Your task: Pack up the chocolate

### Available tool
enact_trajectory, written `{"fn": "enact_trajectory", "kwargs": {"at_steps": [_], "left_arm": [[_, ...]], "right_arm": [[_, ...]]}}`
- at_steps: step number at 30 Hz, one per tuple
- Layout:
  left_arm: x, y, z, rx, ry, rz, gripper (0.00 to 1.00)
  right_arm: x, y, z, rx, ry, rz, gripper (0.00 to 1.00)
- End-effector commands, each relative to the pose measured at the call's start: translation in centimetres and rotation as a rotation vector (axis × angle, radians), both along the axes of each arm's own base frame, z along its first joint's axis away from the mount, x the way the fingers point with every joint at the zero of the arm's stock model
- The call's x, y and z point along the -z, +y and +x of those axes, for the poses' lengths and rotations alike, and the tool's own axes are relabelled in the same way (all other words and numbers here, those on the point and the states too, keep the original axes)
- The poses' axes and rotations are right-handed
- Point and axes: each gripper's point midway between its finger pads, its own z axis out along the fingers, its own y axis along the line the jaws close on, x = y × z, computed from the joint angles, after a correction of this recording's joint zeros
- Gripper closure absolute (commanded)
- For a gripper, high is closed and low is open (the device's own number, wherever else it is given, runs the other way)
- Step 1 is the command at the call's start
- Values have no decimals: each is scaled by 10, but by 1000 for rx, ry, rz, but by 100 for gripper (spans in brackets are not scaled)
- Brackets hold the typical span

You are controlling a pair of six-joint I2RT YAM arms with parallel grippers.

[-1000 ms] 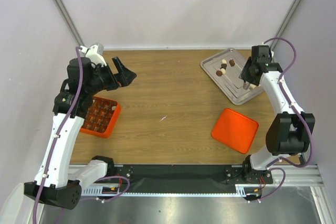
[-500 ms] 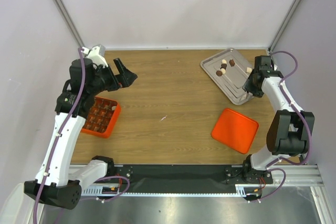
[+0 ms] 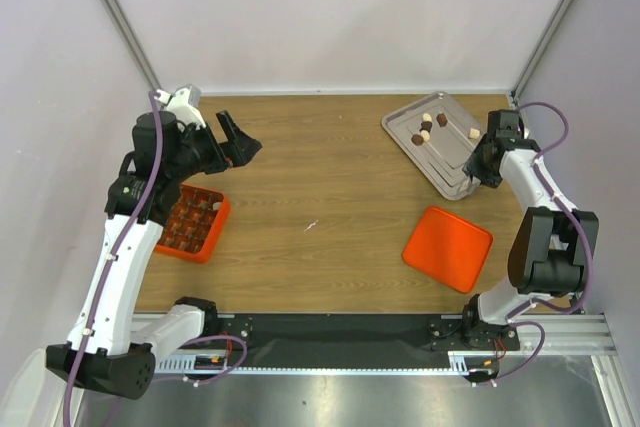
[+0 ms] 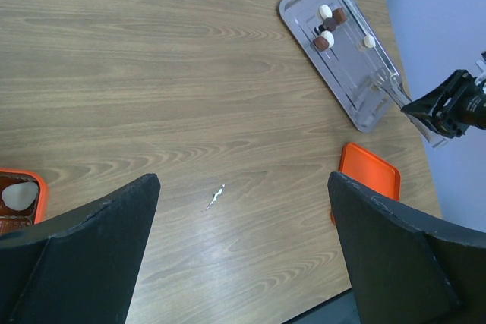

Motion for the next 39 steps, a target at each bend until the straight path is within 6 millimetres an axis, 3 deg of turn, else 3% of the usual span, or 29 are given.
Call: {"fn": "enact_trajectory", "kwargs": {"at_steps": [1,6,13,18,22,23,26,27,29,30,31,32,33,34,36,37,39], "left_arm": [[-11,1,3,-3,-46,-9,0],[-14,2,3,-8,-50,-5,0],[-27,3,4,-15,-71,-3,0],[-47,4,3,-19,-110,-10,0],[-62,5,1,-23,-138,-13,0],[-68,6,1,-29,-146,-11,0],[-80,8,-2,-35,-174,-10,0],[-83,9,-4,-40,-179,-11,0],[-88,9,-7,-38,-190,-17,0],[-93,9,-9,-37,-202,-16,0],[-92,10,-10,-39,-197,-11,0],[-96,11,-13,-42,-201,-10,0],[-98,14,-14,-50,-205,-2,0],[-106,16,-19,-59,-225,3,0],[-109,24,-23,-94,-232,19,0],[-112,27,-25,-107,-242,28,0],[-117,35,-31,-139,-264,41,0]], "right_arm": [[0,-1,11,4,-35,11,52],[2,1,13,-10,-29,22,56],[-21,6,9,-36,-48,31,62],[-54,21,10,-92,-107,30,65],[-86,56,16,-187,-193,73,65],[-93,93,16,-279,-213,93,64],[-116,153,23,-400,-302,144,64],[-120,193,17,-493,-321,164,64],[-131,242,20,-566,-374,204,64],[-135,288,15,-651,-399,241,64],[-137,309,12,-686,-410,256,64],[-135,345,-2,-760,-407,279,64],[-141,370,-6,-810,-436,310,64],[-134,392,-3,-847,-428,311,64],[-135,444,-30,-980,-418,357,64],[-129,470,-34,-1037,-417,358,64],[-122,502,-51,-1128,-407,376,64]]}}
